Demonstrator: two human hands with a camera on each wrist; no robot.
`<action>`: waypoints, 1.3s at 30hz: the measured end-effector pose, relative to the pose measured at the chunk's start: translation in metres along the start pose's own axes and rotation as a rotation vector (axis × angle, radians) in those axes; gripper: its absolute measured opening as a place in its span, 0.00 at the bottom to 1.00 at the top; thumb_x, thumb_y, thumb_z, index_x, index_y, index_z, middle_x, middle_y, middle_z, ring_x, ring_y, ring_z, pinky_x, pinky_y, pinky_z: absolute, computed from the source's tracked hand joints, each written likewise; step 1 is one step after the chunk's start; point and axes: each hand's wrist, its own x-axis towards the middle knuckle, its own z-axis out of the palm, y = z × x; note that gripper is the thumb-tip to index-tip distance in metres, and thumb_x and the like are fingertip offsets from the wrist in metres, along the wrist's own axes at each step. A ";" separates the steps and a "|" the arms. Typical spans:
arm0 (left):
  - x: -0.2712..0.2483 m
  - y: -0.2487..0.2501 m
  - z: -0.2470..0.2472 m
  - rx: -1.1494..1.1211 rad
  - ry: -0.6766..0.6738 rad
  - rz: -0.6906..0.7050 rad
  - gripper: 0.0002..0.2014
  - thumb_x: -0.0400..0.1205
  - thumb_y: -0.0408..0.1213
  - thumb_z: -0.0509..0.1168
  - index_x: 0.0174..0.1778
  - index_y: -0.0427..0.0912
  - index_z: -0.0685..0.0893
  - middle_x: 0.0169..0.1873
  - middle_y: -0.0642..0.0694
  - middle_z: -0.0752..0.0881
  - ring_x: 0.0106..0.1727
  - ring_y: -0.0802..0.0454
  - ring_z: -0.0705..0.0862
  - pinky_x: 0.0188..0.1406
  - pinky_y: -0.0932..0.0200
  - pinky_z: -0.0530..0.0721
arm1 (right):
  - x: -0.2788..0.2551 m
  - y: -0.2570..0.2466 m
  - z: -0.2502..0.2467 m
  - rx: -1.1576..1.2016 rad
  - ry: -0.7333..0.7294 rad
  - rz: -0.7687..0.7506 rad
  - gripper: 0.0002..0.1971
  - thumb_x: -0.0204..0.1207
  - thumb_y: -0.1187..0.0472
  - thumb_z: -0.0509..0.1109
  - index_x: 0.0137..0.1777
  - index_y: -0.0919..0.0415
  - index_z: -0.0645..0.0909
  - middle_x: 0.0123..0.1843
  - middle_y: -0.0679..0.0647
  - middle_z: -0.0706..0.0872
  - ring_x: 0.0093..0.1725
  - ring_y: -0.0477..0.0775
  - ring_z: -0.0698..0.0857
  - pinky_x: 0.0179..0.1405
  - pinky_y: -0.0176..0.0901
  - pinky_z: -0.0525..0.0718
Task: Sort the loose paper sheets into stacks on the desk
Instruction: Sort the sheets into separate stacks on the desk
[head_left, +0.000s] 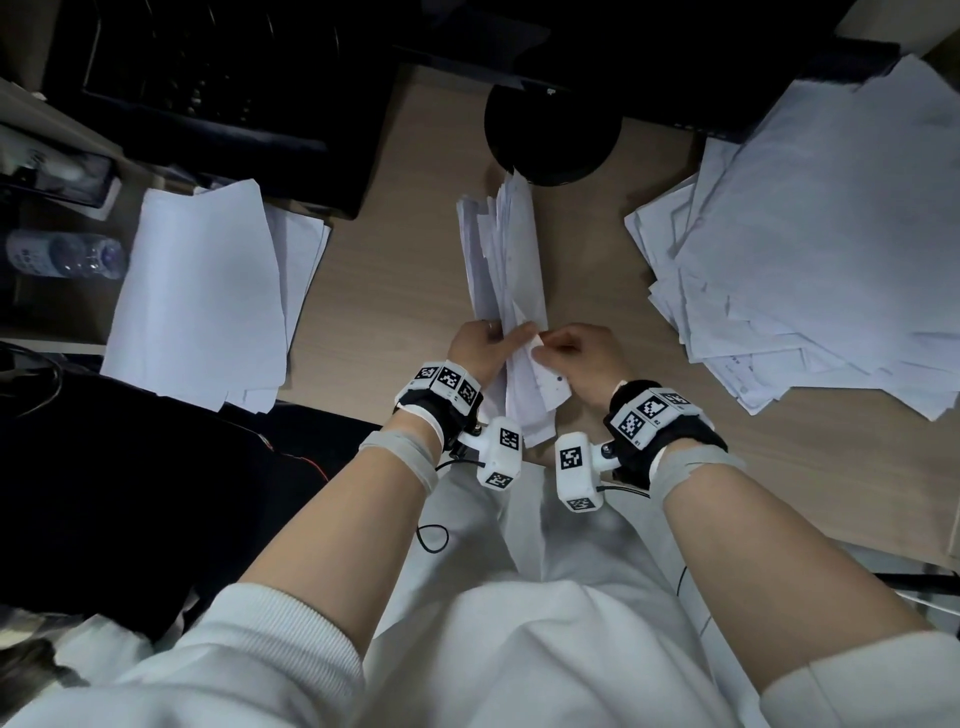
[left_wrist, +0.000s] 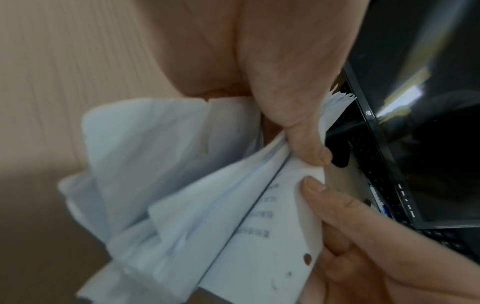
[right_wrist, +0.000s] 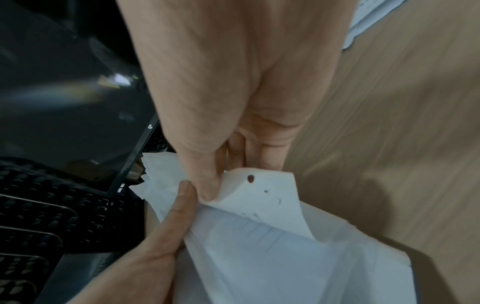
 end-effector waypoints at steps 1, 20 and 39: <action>0.000 -0.001 0.000 0.018 0.006 -0.006 0.22 0.82 0.55 0.69 0.28 0.43 0.78 0.27 0.48 0.81 0.30 0.52 0.80 0.28 0.65 0.72 | 0.001 0.000 -0.002 -0.033 0.023 0.000 0.06 0.77 0.60 0.75 0.50 0.60 0.83 0.43 0.48 0.87 0.43 0.48 0.85 0.44 0.41 0.83; -0.038 -0.030 -0.077 -0.152 0.357 -0.185 0.12 0.83 0.37 0.67 0.55 0.32 0.85 0.46 0.39 0.87 0.45 0.44 0.86 0.38 0.62 0.81 | 0.020 -0.022 0.013 -0.208 0.146 0.183 0.14 0.77 0.54 0.67 0.41 0.65 0.84 0.42 0.65 0.89 0.43 0.67 0.88 0.46 0.57 0.86; -0.030 -0.084 -0.171 -0.082 0.296 -0.147 0.15 0.76 0.47 0.74 0.34 0.39 0.83 0.32 0.47 0.87 0.34 0.50 0.87 0.30 0.58 0.84 | 0.045 -0.041 0.156 -0.333 -0.114 0.373 0.11 0.86 0.62 0.56 0.53 0.66 0.79 0.58 0.71 0.82 0.49 0.60 0.78 0.51 0.51 0.78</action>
